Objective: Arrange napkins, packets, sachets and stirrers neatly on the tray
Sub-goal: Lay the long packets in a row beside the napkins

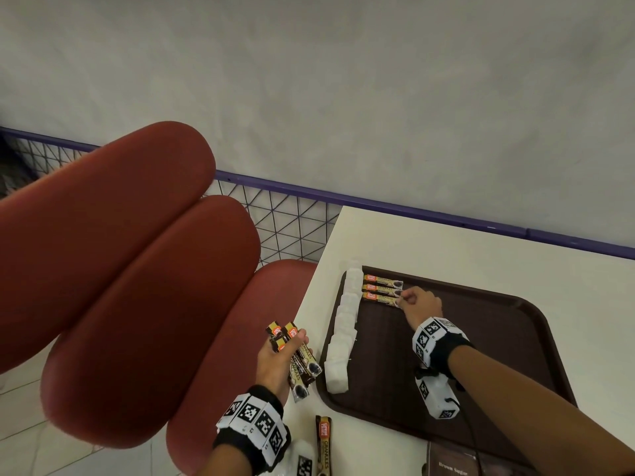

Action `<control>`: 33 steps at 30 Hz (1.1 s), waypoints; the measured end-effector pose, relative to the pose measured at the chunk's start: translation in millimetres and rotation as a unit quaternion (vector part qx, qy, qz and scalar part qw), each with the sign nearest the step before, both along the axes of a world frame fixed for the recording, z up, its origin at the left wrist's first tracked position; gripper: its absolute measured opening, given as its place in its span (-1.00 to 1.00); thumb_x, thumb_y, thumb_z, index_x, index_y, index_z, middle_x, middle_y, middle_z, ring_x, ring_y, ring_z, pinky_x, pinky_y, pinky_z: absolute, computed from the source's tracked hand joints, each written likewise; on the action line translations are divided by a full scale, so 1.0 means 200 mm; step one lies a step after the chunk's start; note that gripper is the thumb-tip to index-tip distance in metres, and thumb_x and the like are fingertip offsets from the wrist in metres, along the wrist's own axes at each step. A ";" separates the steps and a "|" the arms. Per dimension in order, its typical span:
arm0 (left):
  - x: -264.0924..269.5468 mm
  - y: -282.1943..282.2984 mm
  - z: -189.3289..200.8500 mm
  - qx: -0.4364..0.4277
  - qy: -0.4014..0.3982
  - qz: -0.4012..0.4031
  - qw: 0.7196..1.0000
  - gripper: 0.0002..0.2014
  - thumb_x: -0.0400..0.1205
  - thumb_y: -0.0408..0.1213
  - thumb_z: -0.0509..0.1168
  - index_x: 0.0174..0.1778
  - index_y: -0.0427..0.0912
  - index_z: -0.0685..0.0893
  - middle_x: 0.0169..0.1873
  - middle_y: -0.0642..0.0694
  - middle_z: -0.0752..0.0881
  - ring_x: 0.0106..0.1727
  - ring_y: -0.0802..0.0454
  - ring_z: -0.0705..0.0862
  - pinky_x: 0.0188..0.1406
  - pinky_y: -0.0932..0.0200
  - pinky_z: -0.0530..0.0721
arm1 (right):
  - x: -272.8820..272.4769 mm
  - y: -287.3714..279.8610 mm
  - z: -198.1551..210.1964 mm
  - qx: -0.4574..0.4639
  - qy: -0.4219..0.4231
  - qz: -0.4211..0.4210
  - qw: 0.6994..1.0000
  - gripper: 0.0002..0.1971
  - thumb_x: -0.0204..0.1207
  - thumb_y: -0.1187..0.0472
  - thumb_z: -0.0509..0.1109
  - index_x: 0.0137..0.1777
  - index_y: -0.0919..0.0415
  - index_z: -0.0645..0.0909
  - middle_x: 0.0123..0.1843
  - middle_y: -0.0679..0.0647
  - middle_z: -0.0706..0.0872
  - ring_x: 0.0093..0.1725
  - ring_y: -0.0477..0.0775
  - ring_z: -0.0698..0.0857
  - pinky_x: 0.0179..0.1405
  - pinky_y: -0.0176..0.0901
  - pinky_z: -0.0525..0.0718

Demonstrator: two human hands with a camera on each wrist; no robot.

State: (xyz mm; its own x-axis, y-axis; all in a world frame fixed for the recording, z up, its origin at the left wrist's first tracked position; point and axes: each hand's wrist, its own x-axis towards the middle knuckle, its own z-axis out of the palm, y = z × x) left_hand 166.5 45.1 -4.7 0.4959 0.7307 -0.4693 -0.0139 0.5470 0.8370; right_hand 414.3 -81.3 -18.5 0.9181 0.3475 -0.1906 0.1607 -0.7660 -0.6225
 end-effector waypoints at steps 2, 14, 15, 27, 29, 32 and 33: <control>0.00 0.00 0.00 0.003 0.006 -0.001 1.000 -0.82 0.51 -0.40 0.43 0.00 -0.31 0.66 -0.13 -0.28 0.73 -0.03 -0.26 0.71 0.14 -0.21 0.67 | -0.04 0.00 0.03 0.021 -0.016 0.018 0.999 -0.86 0.51 0.19 0.37 0.03 0.14 0.68 -0.12 0.06 0.68 0.19 0.21 0.52 0.15 0.00 0.55; 0.05 -0.09 0.12 -0.002 -0.021 -0.034 0.999 -0.89 0.52 -0.46 0.40 -0.13 -0.23 0.62 -0.29 -0.16 0.66 -0.21 -0.11 0.64 -0.01 -0.04 0.64 | -0.58 -0.03 0.20 0.106 0.154 0.332 0.925 -0.88 0.50 0.09 0.42 -0.09 0.09 0.57 -0.22 -0.21 0.60 -0.27 -0.29 0.53 -0.27 -0.58 0.47; 0.06 -0.10 0.13 -0.003 -0.026 -0.035 0.999 -0.89 0.53 -0.47 0.40 -0.13 -0.24 0.61 -0.31 -0.17 0.65 -0.23 -0.10 0.63 -0.07 -0.01 0.64 | -0.61 -0.03 0.20 0.112 0.169 0.340 0.918 -0.89 0.49 0.10 0.43 -0.11 0.07 0.56 -0.22 -0.20 0.60 -0.27 -0.28 0.53 -0.29 -0.60 0.47; 0.03 -0.12 0.14 -0.018 -0.027 -0.066 0.997 -0.88 0.55 -0.41 0.39 -0.05 -0.32 0.60 -0.22 -0.26 0.71 -0.25 -0.09 0.70 -0.38 0.18 0.75 | -0.64 -0.09 0.17 0.212 0.230 0.241 0.919 -0.85 0.48 0.30 0.44 -0.26 0.11 0.56 -0.32 -0.01 0.59 -0.35 -0.16 0.50 -0.39 -0.52 0.47; 0.03 -0.12 0.13 -0.034 -0.029 -0.080 0.996 -0.88 0.57 -0.40 0.37 -0.03 -0.33 0.63 -0.19 -0.26 0.74 -0.22 -0.07 0.74 -0.26 0.13 0.80 | -0.62 -0.10 0.17 0.230 0.229 0.211 0.922 -0.87 0.48 0.31 0.43 -0.24 0.13 0.57 -0.33 0.01 0.61 -0.38 -0.15 0.51 -0.44 -0.50 0.48; 0.03 -0.14 0.13 -0.051 -0.030 -0.098 0.993 -0.97 0.60 -0.43 0.32 -0.08 -0.32 0.63 -0.27 -0.25 0.72 -0.31 -0.09 0.76 -0.23 0.08 0.77 | -0.57 -0.12 0.16 0.252 0.209 0.155 0.932 -0.91 0.50 0.31 0.41 -0.21 0.15 0.59 -0.30 0.03 0.62 -0.36 -0.11 0.51 -0.44 -0.41 0.49; 0.02 -0.14 0.13 -0.056 -0.027 -0.099 0.993 -1.00 0.61 -0.44 0.31 -0.11 -0.30 0.61 -0.30 -0.25 0.70 -0.35 -0.09 0.76 -0.27 0.08 0.77 | -0.54 -0.12 0.16 0.261 0.197 0.133 0.936 -0.93 0.51 0.32 0.40 -0.19 0.18 0.60 -0.29 0.04 0.62 -0.36 -0.10 0.50 -0.45 -0.41 0.49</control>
